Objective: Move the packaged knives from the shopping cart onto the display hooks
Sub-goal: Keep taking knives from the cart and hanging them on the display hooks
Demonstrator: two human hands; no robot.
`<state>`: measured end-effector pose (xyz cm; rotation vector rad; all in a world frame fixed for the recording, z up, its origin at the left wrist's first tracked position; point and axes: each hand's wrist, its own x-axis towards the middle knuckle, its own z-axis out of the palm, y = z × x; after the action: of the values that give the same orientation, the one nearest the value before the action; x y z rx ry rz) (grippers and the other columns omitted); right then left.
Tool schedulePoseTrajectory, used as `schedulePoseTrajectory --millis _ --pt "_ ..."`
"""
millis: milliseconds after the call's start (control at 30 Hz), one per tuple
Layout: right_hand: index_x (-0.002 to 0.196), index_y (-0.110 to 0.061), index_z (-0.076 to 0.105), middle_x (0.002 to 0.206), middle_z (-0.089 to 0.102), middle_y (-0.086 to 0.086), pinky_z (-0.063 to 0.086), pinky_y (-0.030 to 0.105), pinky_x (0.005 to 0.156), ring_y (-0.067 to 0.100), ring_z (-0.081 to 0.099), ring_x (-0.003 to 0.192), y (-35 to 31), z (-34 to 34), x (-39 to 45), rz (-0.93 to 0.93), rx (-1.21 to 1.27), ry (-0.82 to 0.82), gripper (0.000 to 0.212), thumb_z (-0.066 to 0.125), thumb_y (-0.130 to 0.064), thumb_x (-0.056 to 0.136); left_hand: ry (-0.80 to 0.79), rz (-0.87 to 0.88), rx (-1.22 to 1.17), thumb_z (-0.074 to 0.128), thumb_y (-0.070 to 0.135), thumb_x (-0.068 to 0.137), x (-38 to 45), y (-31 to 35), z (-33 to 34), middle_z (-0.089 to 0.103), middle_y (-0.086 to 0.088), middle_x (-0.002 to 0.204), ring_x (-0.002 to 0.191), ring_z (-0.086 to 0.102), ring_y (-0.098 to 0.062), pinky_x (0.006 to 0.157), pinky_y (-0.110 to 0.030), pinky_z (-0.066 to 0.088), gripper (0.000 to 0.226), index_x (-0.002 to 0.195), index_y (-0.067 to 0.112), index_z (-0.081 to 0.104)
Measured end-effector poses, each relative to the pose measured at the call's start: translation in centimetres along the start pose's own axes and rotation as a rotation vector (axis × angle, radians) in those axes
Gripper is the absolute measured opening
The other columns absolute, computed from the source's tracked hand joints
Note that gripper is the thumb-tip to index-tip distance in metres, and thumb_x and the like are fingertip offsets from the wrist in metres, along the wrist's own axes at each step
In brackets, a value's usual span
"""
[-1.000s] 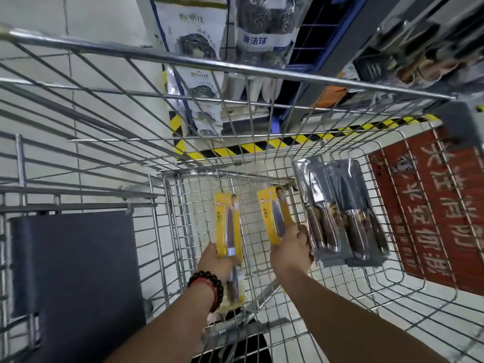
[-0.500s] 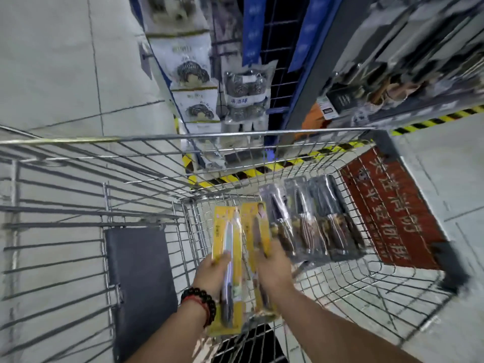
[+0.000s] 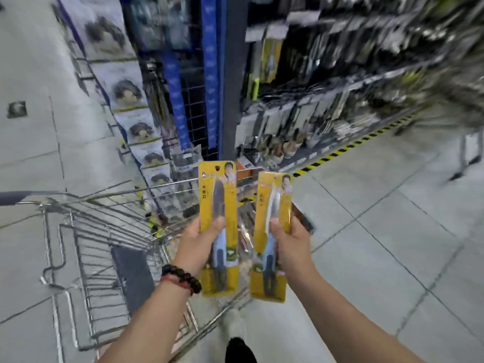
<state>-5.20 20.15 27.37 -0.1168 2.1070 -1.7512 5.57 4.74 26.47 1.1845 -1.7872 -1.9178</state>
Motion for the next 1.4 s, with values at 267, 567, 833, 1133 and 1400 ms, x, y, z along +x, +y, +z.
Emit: schedulePoseTrajectory --millis 267,567,833,1133,1400 --pt "0.088 -0.009 0.063 0.075 0.060 0.010 0.047 0.033 0.062 0.019 0.057 0.064 -3.5 -12.4 -8.1 -0.021 0.091 0.185 0.015 0.064 -0.024 0.092 -0.229 0.187 -0.003 0.065 0.023 0.089 -9.1 4.7 8.7 0.072 -0.002 0.086 0.081 0.066 -0.023 0.082 -0.046 0.053 0.009 0.092 0.015 0.068" --pt "0.092 -0.011 0.067 0.086 0.070 0.015 0.056 0.039 0.070 0.020 0.065 0.074 -6.3 -28.2 -7.8 -0.131 0.127 0.251 0.012 0.064 -0.022 0.091 -0.345 0.369 0.022 0.063 0.015 0.090 -15.3 9.1 22.6 0.071 -0.006 0.101 0.094 0.067 -0.023 0.085 -0.039 0.054 0.018 0.106 0.023 0.063" --pt "0.089 -0.007 0.063 0.081 0.063 0.018 0.056 0.045 0.071 0.021 0.061 0.073 -8.1 -42.1 -3.7 -0.173 0.117 0.212 0.019 0.064 -0.026 0.089 -0.361 0.404 -0.018 0.062 0.017 0.092 -18.4 10.5 36.6 0.073 0.006 0.098 0.092 0.068 -0.011 0.074 -0.024 0.051 0.018 0.106 0.029 0.063" --pt "0.087 -0.014 0.066 0.073 0.066 -0.001 0.051 0.024 0.058 0.013 0.065 0.067 -10.4 -46.8 7.6 -0.191 0.122 0.090 0.011 0.062 -0.022 0.093 -0.240 0.379 -0.063 0.057 0.025 0.094 -12.6 13.6 45.0 0.072 0.007 0.100 0.093 0.069 -0.013 0.075 -0.028 0.054 0.018 0.111 0.027 0.062" --pt "0.096 -0.017 0.070 0.086 0.075 0.002 0.057 0.034 0.070 0.020 0.072 0.083 -13.7 -46.9 23.8 -0.155 0.021 -0.040 0.011 0.061 -0.024 0.093 -0.126 0.250 -0.159 0.061 0.067 0.074 0.1 16.6 51.9 0.062 0.004 0.128 0.116 0.058 -0.015 0.102 -0.042 0.045 0.076 0.133 0.021 0.052"
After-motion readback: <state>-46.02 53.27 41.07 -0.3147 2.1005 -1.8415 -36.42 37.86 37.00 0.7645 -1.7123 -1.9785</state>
